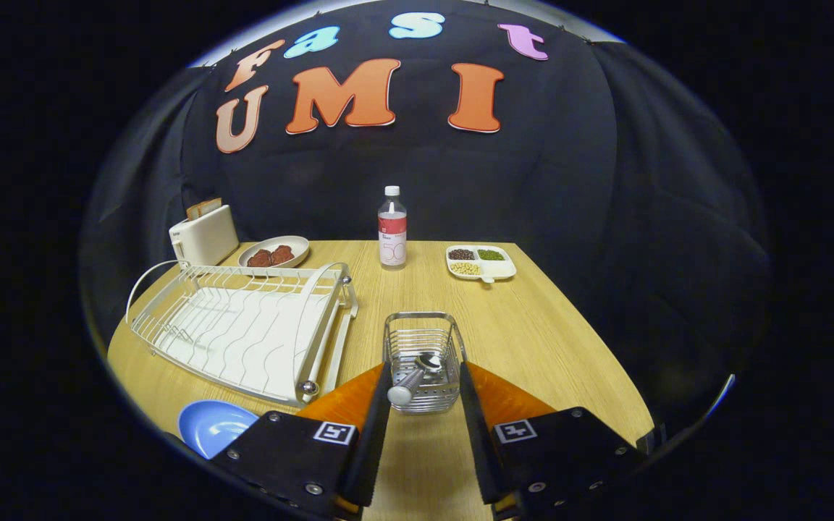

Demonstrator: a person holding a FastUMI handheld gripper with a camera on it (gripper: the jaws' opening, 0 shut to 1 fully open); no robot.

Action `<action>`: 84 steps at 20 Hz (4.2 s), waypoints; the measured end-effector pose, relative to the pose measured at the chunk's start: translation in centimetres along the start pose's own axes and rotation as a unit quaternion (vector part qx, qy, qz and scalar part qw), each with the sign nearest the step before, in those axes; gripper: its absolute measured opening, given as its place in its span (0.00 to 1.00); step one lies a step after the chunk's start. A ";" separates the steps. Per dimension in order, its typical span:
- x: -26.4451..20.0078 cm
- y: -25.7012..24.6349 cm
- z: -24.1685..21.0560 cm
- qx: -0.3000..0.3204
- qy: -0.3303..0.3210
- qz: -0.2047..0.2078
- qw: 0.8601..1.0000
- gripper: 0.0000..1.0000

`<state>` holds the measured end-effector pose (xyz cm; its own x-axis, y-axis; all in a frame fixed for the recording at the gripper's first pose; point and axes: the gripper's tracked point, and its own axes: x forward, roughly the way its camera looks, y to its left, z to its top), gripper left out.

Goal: Take the plate from the dish rack, then take the spoon from the basket and place it into the plate.

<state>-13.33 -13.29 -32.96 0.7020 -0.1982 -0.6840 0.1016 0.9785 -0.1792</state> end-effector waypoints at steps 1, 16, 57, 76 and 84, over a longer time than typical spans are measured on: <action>0.2 -0.2 -0.5 0.001 0.005 0.002 1.000 0.53; 1.8 -0.5 3.3 0.028 -0.028 0.013 0.999 0.08; -10.5 17.2 -5.5 -0.183 0.055 0.267 0.945 0.22; -11.8 11.5 22.2 -0.071 -0.199 0.135 0.968 0.81; -12.6 9.6 28.0 -0.048 -0.272 0.061 0.959 0.87</action>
<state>-1.42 0.22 -6.24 0.9710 0.0021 -0.2390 -0.0522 0.9777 -0.2036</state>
